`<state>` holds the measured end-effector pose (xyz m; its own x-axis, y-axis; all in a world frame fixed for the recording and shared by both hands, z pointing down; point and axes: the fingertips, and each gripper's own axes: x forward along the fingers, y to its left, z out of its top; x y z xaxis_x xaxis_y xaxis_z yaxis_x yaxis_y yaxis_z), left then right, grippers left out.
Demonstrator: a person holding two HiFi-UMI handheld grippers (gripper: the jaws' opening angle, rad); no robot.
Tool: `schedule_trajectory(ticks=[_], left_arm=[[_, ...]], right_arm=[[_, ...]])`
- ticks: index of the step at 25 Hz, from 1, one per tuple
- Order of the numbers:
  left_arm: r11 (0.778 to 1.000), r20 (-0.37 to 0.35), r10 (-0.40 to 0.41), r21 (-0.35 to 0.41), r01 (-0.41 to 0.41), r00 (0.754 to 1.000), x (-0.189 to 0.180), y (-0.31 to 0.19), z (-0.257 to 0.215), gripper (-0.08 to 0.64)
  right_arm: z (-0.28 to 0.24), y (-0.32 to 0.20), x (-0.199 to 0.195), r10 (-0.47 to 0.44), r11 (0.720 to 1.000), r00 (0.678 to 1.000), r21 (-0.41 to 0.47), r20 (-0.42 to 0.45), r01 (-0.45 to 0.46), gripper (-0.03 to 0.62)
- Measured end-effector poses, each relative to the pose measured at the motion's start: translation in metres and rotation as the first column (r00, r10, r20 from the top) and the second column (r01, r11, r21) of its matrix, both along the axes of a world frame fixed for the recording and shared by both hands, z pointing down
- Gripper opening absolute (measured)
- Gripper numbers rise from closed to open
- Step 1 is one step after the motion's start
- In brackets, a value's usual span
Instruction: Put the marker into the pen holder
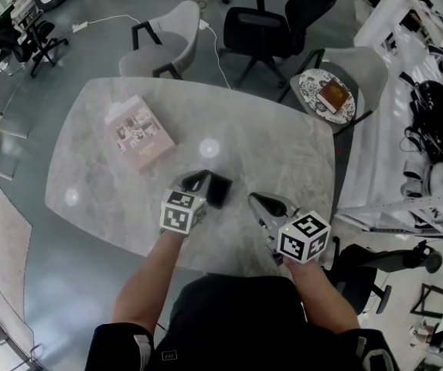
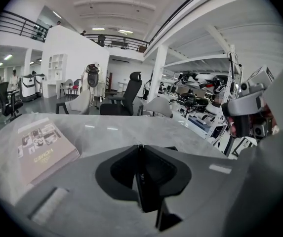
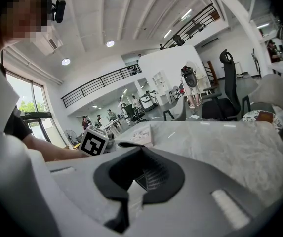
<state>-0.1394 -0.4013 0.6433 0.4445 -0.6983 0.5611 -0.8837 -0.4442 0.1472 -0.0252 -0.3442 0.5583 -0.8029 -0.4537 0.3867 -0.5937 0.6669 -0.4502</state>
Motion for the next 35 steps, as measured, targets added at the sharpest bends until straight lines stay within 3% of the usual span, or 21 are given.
schedule_trajectory(ticks=[7, 13, 23, 35], left_arm=[[0.998, 0.063, 0.059, -0.004, -0.058, 0.996, 0.001, 0.001, 0.000, 0.041], [1.000, 0.020, 0.021, 0.014, -0.021, 1.000, -0.003, -0.002, -0.005, 0.040], [1.000, 0.032, -0.003, 0.012, 0.002, 0.999, -0.008, 0.006, -0.002, 0.057], [0.996, -0.001, -0.059, 0.074, 0.059, 0.998, -0.032, 0.031, -0.035, 0.063]], right_arm=[[-0.001, 0.001, -0.002, 0.001, 1.000, 1.000, 0.003, 0.002, -0.001, 0.003], [0.000, 0.002, -0.003, 0.001, 1.000, 1.000, 0.005, -0.002, -0.001, 0.003], [0.000, 0.007, -0.005, -0.006, 1.000, 1.000, 0.008, 0.000, 0.006, 0.003], [-0.013, 0.012, -0.014, -0.012, 0.999, 1.000, 0.038, 0.001, 0.012, 0.003]])
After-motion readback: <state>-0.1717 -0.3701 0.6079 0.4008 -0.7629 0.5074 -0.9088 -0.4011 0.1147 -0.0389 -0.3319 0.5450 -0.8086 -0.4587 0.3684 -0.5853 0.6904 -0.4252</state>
